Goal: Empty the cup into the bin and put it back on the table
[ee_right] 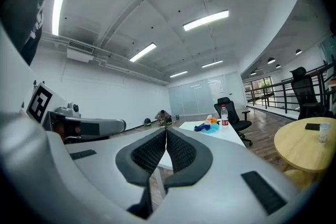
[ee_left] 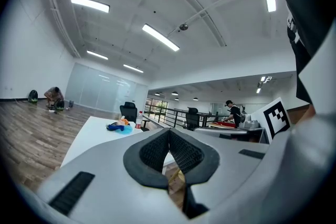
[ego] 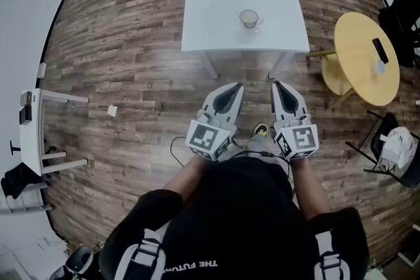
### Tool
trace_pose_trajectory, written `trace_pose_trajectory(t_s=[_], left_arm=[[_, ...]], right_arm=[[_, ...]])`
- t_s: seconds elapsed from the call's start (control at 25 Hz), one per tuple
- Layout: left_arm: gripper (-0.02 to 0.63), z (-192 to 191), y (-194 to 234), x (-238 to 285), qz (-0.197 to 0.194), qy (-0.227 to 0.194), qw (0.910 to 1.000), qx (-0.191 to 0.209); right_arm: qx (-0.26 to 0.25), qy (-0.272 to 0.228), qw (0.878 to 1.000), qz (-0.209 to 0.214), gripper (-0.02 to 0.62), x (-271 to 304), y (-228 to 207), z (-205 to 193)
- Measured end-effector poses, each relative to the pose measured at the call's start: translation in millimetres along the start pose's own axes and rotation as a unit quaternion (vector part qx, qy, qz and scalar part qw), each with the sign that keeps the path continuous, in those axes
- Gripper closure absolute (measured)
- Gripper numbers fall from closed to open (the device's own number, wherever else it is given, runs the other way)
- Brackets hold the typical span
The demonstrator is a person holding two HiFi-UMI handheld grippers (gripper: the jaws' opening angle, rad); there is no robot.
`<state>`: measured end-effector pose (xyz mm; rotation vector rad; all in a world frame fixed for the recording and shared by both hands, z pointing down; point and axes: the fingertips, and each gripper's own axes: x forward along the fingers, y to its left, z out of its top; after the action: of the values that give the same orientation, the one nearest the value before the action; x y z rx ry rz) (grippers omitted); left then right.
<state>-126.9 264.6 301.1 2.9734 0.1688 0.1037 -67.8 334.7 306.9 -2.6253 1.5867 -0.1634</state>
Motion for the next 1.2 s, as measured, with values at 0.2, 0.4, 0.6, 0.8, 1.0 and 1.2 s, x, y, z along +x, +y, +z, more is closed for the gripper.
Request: trace_pose_trajectory(t_s=[0.2,0.4,0.6,0.8,1.0,1.2], left_arm=[[0.583,-8,2,33,-0.003,0.01,0.9999,-0.006],[0.583,-8,12,81,0.012,0.012,0.9999,0.001],[0.583,-9,27,128,0.037,0.021,0.9991,0.01],[0.583,-5,37,149,0.057,0.028,0.9979,0.01],[0.583,-4,58,167,0.052,0.033,0.9979,0.02],[0.583,-23,105,193,0.044,0.041,0.997,0.048]], right_arm=[[-0.004,-0.002,1.0,0.0,0.578,16,-30,-3],[-0.002,0.002,1.0,0.015,0.578,39,-70,-6],[0.006,0.0,0.999,0.039,0.578,66,-108,-8],[0.011,0.002,0.998,0.055,0.578,88,-124,-3],[0.003,0.009,0.998,0.061,0.578,115,-130,-2],[-0.008,0.033,0.998,0.055,0.578,157,-136,-20]])
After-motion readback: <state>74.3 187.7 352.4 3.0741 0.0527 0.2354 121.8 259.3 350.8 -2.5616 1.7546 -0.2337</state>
